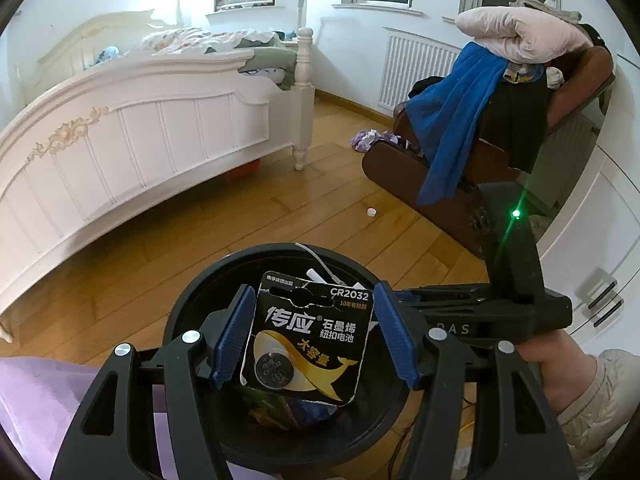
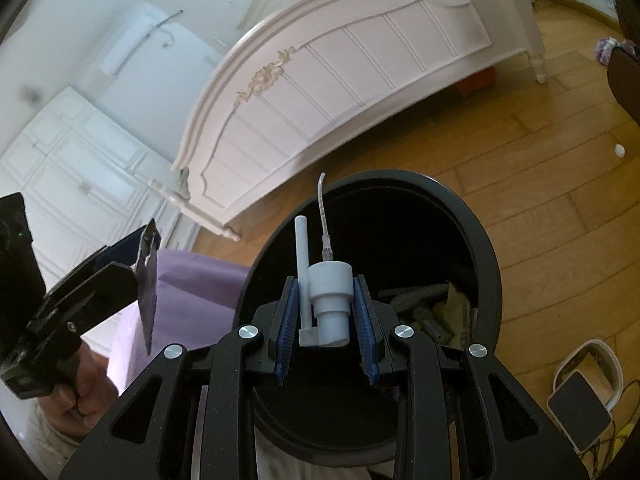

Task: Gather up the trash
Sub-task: 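Carry the battery card and white nozzle over the black bin with both tools, then open both tools to drop the battery card and nozzle into the bin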

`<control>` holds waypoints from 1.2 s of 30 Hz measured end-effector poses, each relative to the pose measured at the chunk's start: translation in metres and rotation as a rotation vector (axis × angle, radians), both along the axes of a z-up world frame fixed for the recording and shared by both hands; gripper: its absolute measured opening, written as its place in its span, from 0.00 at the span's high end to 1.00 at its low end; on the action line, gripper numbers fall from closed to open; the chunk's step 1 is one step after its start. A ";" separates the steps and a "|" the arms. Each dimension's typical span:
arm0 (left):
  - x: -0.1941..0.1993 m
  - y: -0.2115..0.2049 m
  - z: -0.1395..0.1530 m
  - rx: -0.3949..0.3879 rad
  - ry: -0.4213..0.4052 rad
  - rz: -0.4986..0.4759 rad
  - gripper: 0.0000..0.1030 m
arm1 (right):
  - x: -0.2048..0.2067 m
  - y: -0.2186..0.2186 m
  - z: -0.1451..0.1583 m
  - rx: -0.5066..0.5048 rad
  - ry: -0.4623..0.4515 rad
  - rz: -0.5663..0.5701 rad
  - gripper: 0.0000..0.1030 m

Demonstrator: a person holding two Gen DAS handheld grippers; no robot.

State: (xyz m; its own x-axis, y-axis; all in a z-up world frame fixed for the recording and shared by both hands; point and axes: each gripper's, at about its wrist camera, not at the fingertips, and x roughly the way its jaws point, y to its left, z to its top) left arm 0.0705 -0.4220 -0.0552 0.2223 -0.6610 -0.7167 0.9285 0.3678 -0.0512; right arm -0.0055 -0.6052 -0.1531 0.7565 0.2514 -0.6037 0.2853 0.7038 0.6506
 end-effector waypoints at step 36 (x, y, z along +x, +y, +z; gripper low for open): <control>-0.008 0.035 0.031 -0.018 -0.137 0.146 0.05 | 0.007 0.022 0.003 -0.017 0.036 -0.011 0.49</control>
State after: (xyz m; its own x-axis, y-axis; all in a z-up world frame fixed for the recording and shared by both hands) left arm 0.0630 -0.3874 -0.0239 0.4114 -0.6271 -0.6614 0.8639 0.4996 0.0636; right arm 0.0016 -0.5828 -0.1504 0.7370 0.2326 -0.6346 0.3162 0.7112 0.6278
